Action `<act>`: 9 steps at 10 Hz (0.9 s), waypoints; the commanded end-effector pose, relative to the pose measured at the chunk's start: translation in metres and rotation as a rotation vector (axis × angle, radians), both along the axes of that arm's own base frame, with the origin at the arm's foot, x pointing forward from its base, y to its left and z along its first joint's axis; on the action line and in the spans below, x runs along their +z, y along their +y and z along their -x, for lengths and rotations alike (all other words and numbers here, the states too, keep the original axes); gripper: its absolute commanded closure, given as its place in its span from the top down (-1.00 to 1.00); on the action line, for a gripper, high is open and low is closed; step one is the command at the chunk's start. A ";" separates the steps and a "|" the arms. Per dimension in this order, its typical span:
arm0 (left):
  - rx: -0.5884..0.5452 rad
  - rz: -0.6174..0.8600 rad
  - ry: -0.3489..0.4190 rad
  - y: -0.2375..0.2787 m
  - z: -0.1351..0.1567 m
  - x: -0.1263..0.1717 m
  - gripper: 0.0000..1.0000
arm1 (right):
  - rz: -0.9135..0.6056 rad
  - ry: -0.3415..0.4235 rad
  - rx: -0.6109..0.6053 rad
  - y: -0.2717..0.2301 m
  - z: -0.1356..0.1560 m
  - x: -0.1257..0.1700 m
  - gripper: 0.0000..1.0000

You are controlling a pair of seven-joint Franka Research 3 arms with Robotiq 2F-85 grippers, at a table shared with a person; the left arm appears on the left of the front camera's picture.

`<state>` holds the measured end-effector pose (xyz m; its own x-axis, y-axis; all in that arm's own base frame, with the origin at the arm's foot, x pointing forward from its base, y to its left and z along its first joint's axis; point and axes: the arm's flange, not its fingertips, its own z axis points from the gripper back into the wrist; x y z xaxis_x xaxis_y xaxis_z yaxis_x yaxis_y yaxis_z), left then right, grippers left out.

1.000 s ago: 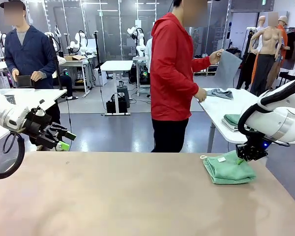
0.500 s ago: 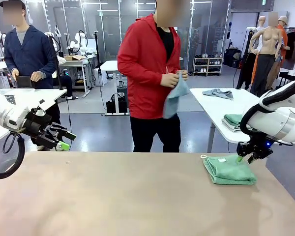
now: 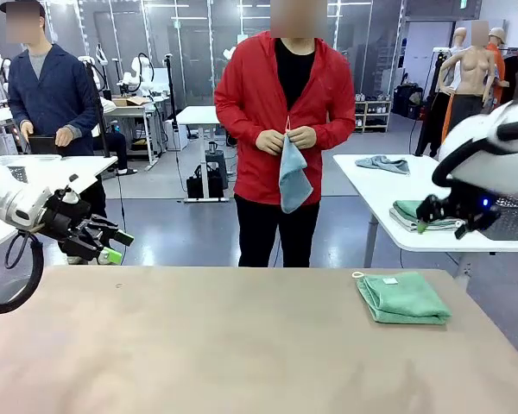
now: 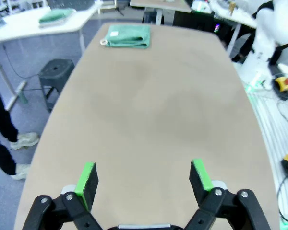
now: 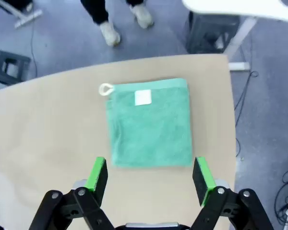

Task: Fold the towels and place them in the basket.
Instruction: Place the folded Towel with hook on the right side of the table.

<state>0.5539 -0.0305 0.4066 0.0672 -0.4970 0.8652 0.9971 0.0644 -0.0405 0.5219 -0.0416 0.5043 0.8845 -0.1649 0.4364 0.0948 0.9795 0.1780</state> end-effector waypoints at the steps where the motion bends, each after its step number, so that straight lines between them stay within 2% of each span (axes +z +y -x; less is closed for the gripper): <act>1: 0.002 0.005 -0.005 0.000 0.001 0.002 0.92 | 0.050 -0.027 -0.053 0.063 0.076 0.069 0.79; 3: 0.002 0.005 -0.005 0.000 0.001 0.002 0.92 | 0.075 -0.063 -0.078 0.092 0.117 0.097 0.79; 4: 0.002 0.005 -0.005 0.000 0.001 0.002 0.92 | 0.079 -0.036 0.011 0.098 0.130 0.099 0.79; 6: 0.002 0.005 -0.005 0.000 0.001 0.002 0.92 | 0.101 0.008 0.106 0.096 0.134 0.096 0.79; 8: 0.002 0.005 -0.005 0.000 0.001 0.002 0.92 | 0.149 0.007 0.120 0.092 0.122 0.093 0.79; 9: 0.002 0.005 -0.005 0.000 0.001 0.002 0.92 | 0.106 -0.004 0.076 0.108 0.139 0.099 0.79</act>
